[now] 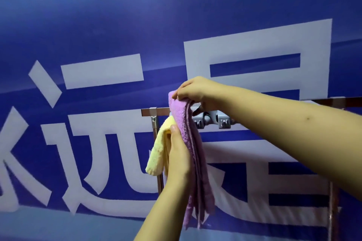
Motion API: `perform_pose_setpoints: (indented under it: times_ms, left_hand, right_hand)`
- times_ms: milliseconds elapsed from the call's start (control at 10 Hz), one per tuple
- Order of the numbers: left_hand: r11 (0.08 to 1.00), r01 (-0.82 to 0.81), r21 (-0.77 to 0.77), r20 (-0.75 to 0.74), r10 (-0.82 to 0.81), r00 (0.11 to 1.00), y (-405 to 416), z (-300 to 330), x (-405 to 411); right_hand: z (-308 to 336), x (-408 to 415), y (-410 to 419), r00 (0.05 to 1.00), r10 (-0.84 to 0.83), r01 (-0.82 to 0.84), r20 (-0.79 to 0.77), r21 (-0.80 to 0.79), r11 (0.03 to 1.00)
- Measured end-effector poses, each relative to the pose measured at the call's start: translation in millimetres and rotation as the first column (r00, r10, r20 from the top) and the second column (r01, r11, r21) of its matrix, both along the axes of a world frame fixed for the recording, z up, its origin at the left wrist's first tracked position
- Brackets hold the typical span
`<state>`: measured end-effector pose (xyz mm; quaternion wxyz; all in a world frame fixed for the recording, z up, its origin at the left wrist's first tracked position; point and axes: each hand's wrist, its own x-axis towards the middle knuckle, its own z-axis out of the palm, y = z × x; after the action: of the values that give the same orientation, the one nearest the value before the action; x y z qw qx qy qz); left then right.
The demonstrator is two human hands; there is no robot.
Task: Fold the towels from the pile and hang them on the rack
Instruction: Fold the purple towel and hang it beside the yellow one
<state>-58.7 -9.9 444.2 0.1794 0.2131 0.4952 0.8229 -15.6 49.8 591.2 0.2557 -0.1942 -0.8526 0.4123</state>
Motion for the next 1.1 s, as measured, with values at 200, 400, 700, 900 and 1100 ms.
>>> perform_pose_setpoints:
  times_ms: [200, 400, 700, 900, 1100]
  left_hand:
    - [0.999, 0.005, -0.044, 0.043, -0.003, 0.999, 6, -2, 7]
    - [1.0, 0.019, -0.01, -0.052, -0.02, 0.998, 22, 8, 3]
    - [0.998, -0.028, -0.06, -0.142, 0.019, 0.99, 62, 36, -14]
    - [0.975, -0.048, -0.216, -0.497, -0.067, 0.865, 51, 43, -18]
    - [0.902, -0.305, -0.305, -0.813, -0.079, 0.576, 51, 28, -32]
  right_hand:
    - [-17, -19, 11, 0.999, 0.028, -0.032, -0.016, -0.376, 0.926]
    - [-11, -30, 32, 0.991, -0.007, -0.066, -0.132, -0.533, 0.843]
    - [8, -20, 54, 0.917, -0.233, -0.04, -0.325, -0.654, 0.755]
    - [13, 13, 62, 0.896, -0.322, -0.026, -0.306, -0.759, 0.65]
    - [6, 43, 62, 0.889, -0.351, -0.069, -0.295, -0.843, 0.534]
